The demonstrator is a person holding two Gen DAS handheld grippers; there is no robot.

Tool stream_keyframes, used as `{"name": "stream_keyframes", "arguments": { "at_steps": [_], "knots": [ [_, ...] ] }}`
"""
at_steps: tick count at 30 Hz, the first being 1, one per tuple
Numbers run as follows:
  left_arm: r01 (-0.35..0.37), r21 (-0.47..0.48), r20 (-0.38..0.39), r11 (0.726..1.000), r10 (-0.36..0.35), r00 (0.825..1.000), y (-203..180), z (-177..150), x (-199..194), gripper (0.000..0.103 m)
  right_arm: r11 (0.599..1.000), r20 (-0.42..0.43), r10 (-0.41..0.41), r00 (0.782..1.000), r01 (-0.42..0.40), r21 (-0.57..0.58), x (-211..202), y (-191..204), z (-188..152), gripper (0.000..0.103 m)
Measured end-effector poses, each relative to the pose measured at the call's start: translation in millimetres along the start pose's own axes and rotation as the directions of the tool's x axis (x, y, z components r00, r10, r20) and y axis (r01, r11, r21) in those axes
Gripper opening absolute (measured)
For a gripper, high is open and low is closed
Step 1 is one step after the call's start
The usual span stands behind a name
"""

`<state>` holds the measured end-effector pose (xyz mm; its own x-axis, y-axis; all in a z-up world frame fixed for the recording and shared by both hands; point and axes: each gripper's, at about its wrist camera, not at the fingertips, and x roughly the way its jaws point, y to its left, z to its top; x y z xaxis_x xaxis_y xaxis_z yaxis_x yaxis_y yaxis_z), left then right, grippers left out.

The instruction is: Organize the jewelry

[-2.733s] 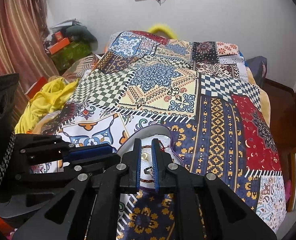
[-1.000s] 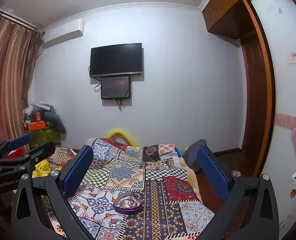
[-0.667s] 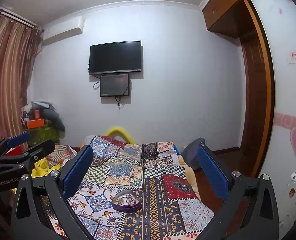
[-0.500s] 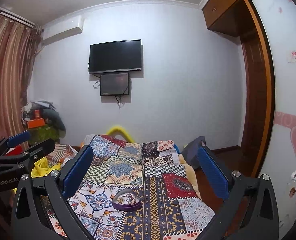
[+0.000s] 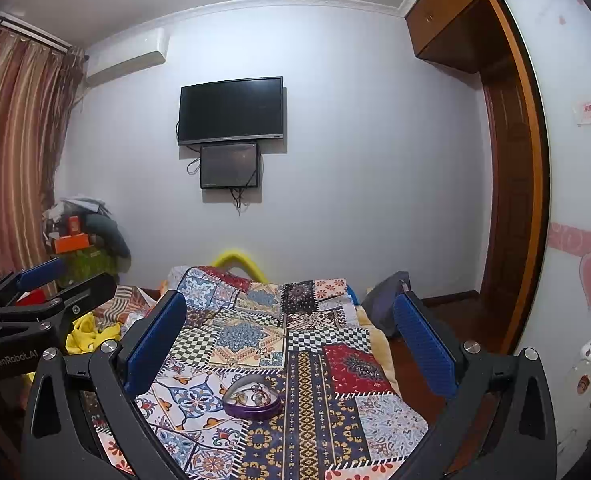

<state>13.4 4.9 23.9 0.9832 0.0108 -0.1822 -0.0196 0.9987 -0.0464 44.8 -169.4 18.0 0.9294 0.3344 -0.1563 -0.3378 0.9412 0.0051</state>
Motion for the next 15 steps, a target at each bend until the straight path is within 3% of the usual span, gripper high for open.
{"name": "stream_keyframes", "arguments": {
  "at_steps": [15],
  "knots": [
    [0.026, -0.009, -0.025, 1.000, -0.026, 0.999, 2.3, -0.1, 3.6, 0.101, 1.000, -0.003, 0.000, 1.000, 0.000, -0.001, -0.7, 0.3, -0.2, 0.103]
  ]
}}
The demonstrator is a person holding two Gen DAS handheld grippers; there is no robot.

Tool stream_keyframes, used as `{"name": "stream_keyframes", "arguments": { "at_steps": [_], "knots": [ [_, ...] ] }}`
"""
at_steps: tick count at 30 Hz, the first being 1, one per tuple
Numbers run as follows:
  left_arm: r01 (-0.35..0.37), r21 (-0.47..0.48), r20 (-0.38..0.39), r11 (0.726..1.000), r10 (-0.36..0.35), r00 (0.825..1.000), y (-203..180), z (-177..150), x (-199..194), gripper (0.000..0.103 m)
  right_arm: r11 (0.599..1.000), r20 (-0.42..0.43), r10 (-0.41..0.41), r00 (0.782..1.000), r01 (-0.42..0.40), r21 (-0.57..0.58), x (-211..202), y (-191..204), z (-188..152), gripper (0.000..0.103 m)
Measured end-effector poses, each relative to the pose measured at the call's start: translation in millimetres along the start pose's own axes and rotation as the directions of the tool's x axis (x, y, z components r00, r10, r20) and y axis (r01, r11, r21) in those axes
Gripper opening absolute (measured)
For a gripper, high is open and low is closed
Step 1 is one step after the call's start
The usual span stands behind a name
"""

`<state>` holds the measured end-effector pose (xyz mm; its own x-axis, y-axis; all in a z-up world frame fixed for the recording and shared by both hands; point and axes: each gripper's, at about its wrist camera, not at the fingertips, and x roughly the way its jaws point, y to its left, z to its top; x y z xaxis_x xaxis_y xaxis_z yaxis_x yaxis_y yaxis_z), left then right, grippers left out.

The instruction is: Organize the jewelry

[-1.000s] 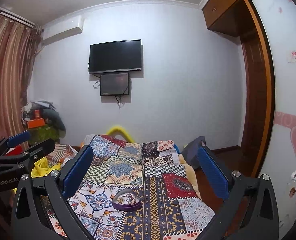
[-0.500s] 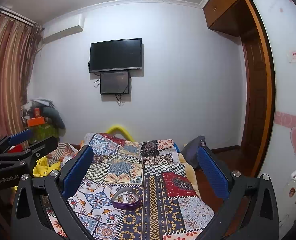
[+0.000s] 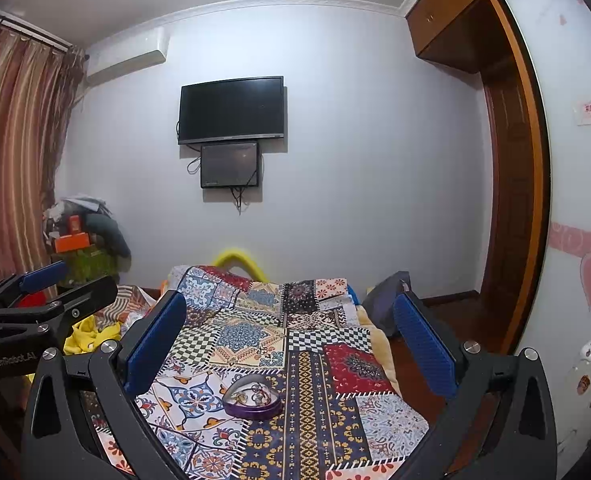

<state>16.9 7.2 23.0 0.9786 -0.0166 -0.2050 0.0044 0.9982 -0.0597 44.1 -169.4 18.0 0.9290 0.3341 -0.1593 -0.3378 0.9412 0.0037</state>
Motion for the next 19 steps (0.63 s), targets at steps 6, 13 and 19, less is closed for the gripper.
{"name": "stream_keyframes", "arguments": {
  "at_steps": [6, 13, 19],
  "knots": [
    [0.009, 0.006, -0.007, 1.000, -0.009, 1.000, -0.8, -1.3, -0.8, 0.101, 1.000, -0.004, 0.000, 1.000, 0.000, 0.003, 0.9, -0.3, -0.8, 0.103],
    [0.008, 0.009, -0.012, 1.000, -0.008, 1.000, -1.7, -3.3, 1.4, 0.101, 1.000, -0.004, 0.002, 1.000, -0.002, 0.008, 2.9, -0.9, -0.6, 0.103],
    [0.011, 0.005, -0.018, 1.000, -0.011, 1.000, -0.8, -4.7, 5.3, 0.101, 1.000, -0.004, 0.004, 1.000, -0.004, 0.011, 2.9, -1.5, -1.2, 0.103]
  ]
}}
